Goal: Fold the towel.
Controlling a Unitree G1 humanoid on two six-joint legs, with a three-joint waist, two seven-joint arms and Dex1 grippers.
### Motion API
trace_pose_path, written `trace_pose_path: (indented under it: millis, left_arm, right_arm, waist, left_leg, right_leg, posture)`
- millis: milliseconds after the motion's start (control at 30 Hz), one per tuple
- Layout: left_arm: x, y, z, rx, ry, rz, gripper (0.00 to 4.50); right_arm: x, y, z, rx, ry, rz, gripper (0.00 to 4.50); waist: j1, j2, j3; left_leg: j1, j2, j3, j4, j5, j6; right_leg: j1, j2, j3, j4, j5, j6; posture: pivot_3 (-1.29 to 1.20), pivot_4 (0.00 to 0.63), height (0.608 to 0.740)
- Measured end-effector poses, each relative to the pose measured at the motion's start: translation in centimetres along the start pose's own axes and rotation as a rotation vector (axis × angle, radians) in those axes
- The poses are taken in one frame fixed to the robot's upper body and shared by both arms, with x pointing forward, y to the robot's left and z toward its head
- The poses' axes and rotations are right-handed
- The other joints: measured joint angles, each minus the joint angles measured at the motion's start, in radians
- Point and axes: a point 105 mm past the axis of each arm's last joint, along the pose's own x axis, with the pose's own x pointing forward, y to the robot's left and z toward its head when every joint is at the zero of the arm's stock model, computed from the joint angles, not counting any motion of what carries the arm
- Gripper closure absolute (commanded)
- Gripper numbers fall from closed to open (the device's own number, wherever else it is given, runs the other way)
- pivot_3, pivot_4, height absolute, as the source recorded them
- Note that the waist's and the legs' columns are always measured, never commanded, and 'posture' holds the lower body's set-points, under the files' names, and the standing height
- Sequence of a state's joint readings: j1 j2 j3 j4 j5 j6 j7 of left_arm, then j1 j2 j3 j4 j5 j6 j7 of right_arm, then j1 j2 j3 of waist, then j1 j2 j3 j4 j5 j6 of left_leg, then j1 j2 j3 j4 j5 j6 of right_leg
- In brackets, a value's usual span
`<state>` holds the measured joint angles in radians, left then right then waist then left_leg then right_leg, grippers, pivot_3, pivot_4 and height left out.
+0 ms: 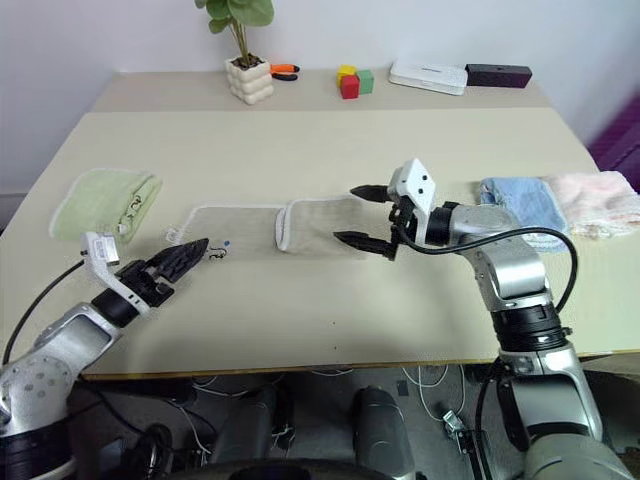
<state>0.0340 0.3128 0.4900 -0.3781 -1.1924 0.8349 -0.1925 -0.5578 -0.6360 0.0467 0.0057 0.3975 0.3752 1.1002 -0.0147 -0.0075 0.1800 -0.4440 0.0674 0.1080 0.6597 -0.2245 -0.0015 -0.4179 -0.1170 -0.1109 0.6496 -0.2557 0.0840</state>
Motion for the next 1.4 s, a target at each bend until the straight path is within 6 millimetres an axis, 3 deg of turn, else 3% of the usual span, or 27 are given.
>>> trace_pose_path:
  millis: [100, 333, 667, 767, 1000, 1300, 1400]
  left_arm:
    - [-0.8, 1.2, -1.7, -0.115, 0.017, 0.093, 0.0]
    - [-1.0, 1.7, -1.7, -0.172, -0.03, 0.179, 0.0]
    - [1.6, 2.4, -0.7, -0.304, -0.119, 0.232, 0.0]
    - [2.4, 2.7, -1.0, -0.319, -0.092, 0.247, 0.81]
    - [4.0, 3.5, -1.0, -0.331, -0.056, 0.287, 4.38]
    - [4.8, 2.6, -1.1, -0.288, -0.024, 0.241, 4.45]
    - [5.6, -0.6, -1.5, -0.171, 0.023, 0.081, 4.45]
  right_arm:
    - [-0.5, -0.3, 0.0, -0.005, 0.012, -0.009, 0.04]
    - [-0.4, -0.3, -0.1, -0.002, 0.01, -0.017, 0.04]
    - [0.1, -0.3, -0.6, 0.014, 0.005, -0.049, 0.04]
    - [0.1, -0.5, -0.7, 0.009, 0.01, -0.061, 0.0]
    - [0.0, -0.9, -0.9, 0.006, 0.019, -0.097, 0.0]
    - [-0.2, -1.2, -1.1, 0.002, 0.028, -0.124, 0.0]
    - [-0.7, -1.5, -1.6, 0.003, 0.045, -0.139, 0.0]
  waist:
    - [0.004, -0.001, 0.001]
    - [0.009, -0.001, 0.0]
    - [0.018, 0.0, 0.0]
    - [0.028, 0.001, -0.001]
    - [0.033, 0.004, -0.002]
    - [0.03, 0.004, -0.002]
    - [0.031, 0.002, -0.001]
  left_leg:
    - [0.0, 0.0, 0.0, 0.0, 0.0, 0.0]
    - [0.0, -0.001, -0.001, 0.002, -0.001, 0.001]
    - [0.001, -0.001, -0.001, 0.002, -0.001, 0.001]
    - [0.002, -0.001, -0.001, 0.003, -0.001, 0.001]
    - [0.001, -0.002, -0.003, 0.004, -0.001, 0.001]
    - [0.001, -0.002, -0.003, 0.004, -0.001, 0.001]
    - [-0.001, -0.002, -0.002, 0.004, -0.001, 0.001]
  right_leg:
    - [0.0, 0.0, 0.0, 0.0, 0.0, 0.0]
    - [0.003, -0.001, 0.0, -0.002, -0.002, -0.003]
    - [0.004, 0.0, -0.001, -0.002, -0.001, -0.002]
    - [0.005, 0.0, -0.001, -0.002, -0.002, -0.004]
    - [0.006, -0.001, -0.002, -0.004, -0.002, -0.004]
    - [0.006, -0.001, -0.003, -0.004, -0.001, -0.003]
    - [0.005, -0.001, -0.003, -0.005, -0.002, -0.004]
  posture:
    - [0.0, 0.15, 0.74]
    - [0.0, 0.15, 0.74]
    - [0.0, 0.15, 0.74]
    - [0.0, 0.15, 0.74]
    - [0.0, 0.15, 0.74]
    - [0.0, 0.15, 0.74]
    - [0.0, 0.15, 0.74]
